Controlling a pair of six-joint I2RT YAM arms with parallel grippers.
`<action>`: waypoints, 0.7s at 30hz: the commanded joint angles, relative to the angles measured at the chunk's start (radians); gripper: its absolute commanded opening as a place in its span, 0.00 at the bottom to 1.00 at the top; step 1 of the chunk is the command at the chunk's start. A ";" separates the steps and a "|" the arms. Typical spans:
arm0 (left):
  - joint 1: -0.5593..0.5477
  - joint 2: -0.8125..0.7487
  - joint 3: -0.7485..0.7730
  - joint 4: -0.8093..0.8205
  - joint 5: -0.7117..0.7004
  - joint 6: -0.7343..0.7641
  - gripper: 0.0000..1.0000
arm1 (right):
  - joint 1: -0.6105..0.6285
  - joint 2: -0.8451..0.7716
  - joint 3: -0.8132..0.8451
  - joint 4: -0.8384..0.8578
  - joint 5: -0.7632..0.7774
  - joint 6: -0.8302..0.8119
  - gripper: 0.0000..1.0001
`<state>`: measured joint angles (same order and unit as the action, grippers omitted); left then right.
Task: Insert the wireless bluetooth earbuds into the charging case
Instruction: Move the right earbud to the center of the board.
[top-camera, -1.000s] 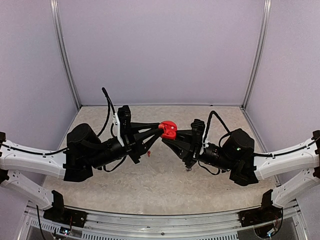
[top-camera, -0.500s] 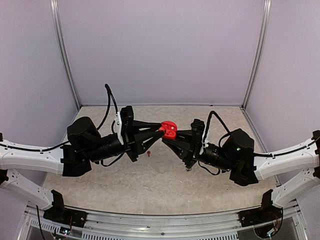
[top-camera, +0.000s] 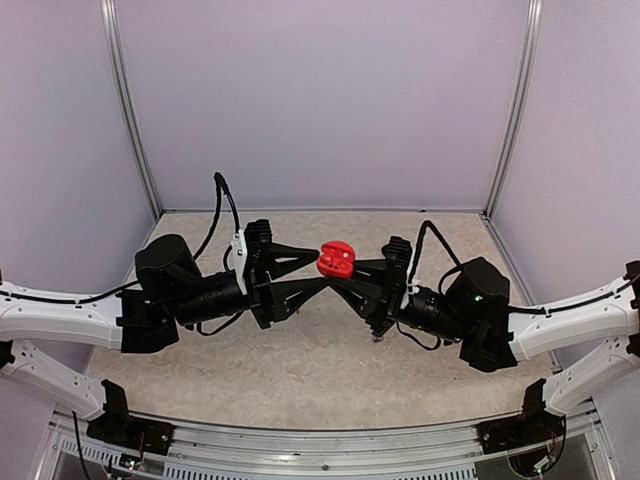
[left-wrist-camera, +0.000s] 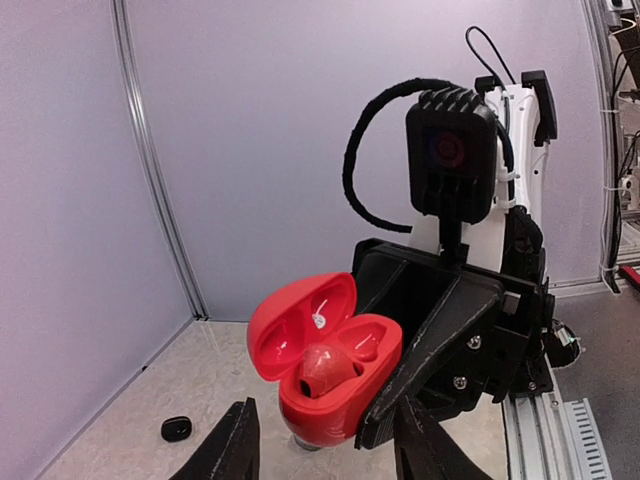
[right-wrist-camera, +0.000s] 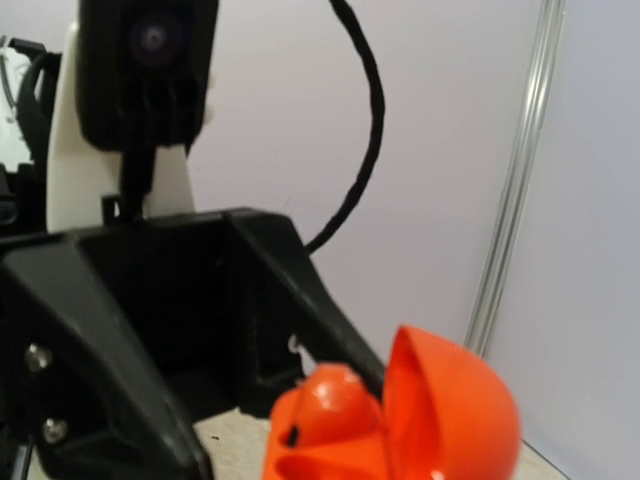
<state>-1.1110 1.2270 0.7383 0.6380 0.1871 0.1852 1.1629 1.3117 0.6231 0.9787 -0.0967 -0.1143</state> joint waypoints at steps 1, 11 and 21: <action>0.010 -0.045 -0.031 -0.009 -0.027 -0.026 0.48 | 0.006 -0.038 -0.007 0.017 -0.003 0.017 0.00; 0.085 -0.077 -0.071 -0.044 -0.236 -0.210 0.73 | -0.031 -0.112 -0.067 -0.054 0.026 0.062 0.00; 0.185 0.027 -0.126 -0.067 -0.347 -0.378 0.76 | -0.104 -0.211 -0.135 -0.125 0.036 0.099 0.00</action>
<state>-0.9466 1.1965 0.6434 0.5831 -0.0933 -0.1158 1.0843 1.1461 0.5144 0.8856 -0.0776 -0.0425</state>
